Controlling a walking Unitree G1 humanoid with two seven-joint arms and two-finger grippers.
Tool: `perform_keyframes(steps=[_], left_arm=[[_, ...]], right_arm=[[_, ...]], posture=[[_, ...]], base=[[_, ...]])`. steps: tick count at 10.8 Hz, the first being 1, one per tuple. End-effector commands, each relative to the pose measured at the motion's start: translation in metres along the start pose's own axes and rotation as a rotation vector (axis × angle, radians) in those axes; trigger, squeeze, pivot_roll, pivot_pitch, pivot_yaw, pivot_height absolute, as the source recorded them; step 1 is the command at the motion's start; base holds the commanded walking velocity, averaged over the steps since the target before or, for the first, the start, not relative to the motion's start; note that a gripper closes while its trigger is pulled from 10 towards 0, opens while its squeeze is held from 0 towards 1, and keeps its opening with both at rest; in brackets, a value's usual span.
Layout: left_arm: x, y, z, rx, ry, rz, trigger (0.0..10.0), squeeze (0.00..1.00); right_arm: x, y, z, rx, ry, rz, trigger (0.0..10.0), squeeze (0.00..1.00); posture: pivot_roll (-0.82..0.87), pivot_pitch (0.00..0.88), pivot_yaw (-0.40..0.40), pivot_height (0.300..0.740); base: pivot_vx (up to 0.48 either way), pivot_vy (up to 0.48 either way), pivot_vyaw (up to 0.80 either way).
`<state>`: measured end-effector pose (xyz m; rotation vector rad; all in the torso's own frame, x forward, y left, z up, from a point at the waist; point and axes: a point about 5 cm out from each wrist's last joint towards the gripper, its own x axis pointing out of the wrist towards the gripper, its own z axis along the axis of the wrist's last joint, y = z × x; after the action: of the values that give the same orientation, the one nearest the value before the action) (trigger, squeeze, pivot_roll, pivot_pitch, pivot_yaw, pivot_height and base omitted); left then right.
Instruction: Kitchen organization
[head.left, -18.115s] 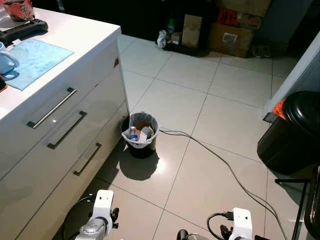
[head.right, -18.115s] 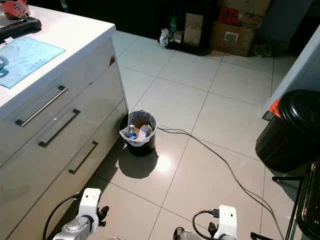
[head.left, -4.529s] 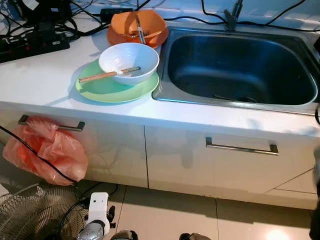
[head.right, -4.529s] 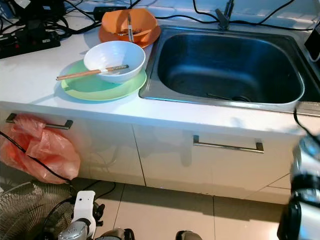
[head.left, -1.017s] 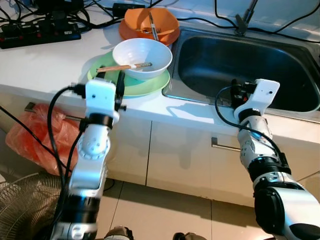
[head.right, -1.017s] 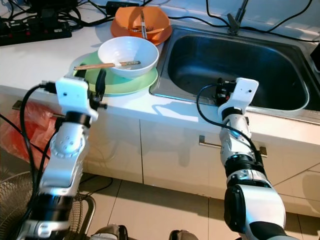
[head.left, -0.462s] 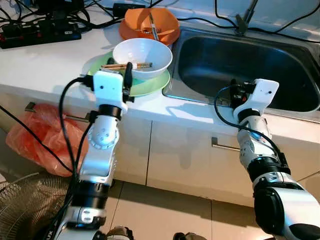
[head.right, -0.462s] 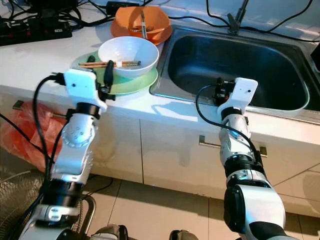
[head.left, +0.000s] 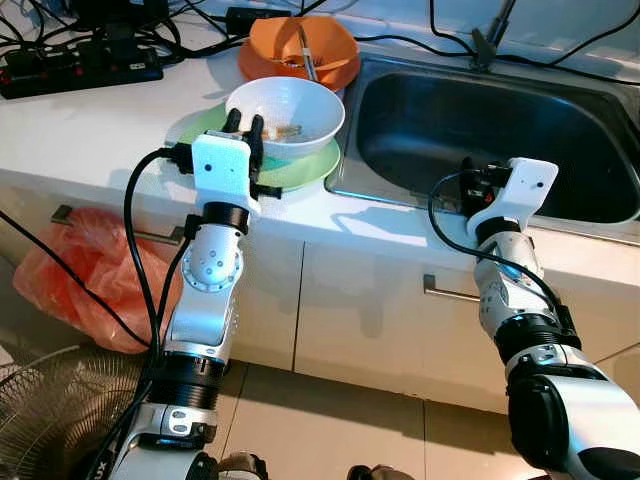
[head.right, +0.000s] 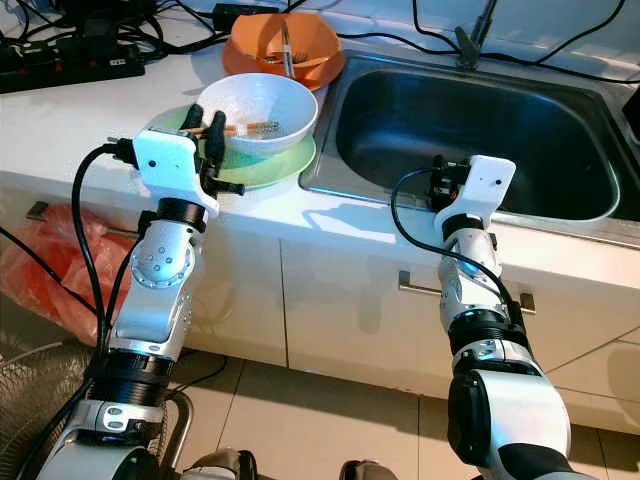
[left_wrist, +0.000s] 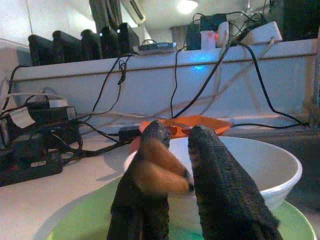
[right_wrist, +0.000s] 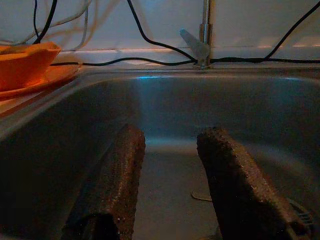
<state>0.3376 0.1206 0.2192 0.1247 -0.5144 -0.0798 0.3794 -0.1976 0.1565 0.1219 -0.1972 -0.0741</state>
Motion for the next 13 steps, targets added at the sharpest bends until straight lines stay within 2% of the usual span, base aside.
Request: perform_keyframes(steps=[1,7,9,10,11,12,13], left_arm=[[0.002,-0.005,0.004,-0.015,-0.026,-0.017,0.0,0.00],[0.005,-0.005,0.009,-0.031,-0.061,-0.021,0.0,0.00],[0.010,-0.008,0.024,-0.076,-0.114,-0.040,0.0,0.00],[0.017,-0.014,0.046,-0.125,-0.186,-0.091,0.0,0.00],[0.017,-0.015,0.048,-0.130,-0.193,-0.096,0.0,0.00],[0.022,-0.026,0.066,-0.171,-0.239,-0.166,10.0,0.00],[0.023,-0.034,0.075,-0.245,-0.246,-0.226,10.0,0.00]], right_arm=[[-0.006,0.000,-0.011,0.005,0.040,-0.002,10.0,0.00],[-0.005,0.006,-0.010,0.011,0.030,0.014,10.0,0.00],[-0.002,0.012,-0.001,-0.014,-0.018,0.041,10.0,0.00],[0.003,0.023,0.015,-0.047,-0.107,0.106,10.0,0.00],[0.003,0.025,0.016,-0.049,-0.115,0.112,10.0,0.00],[0.006,0.037,0.038,-0.051,-0.228,0.176,10.0,0.00],[0.007,0.048,0.051,-0.114,-0.291,0.240,10.0,0.00]], posture=[[0.09,0.119,-0.022,0.740],[0.09,0.119,-0.023,0.740],[0.09,0.115,-0.022,0.740],[0.09,0.116,-0.022,0.740],[0.09,0.116,-0.022,0.740],[0.09,0.116,-0.022,0.740],[0.09,0.113,-0.019,0.740]], base=[[0.000,0.000,0.00],[0.000,0.000,0.00],[0.000,0.000,0.00],[0.000,0.000,0.00],[0.000,0.000,0.00],[0.000,0.000,0.00],[0.000,0.000,0.00]])
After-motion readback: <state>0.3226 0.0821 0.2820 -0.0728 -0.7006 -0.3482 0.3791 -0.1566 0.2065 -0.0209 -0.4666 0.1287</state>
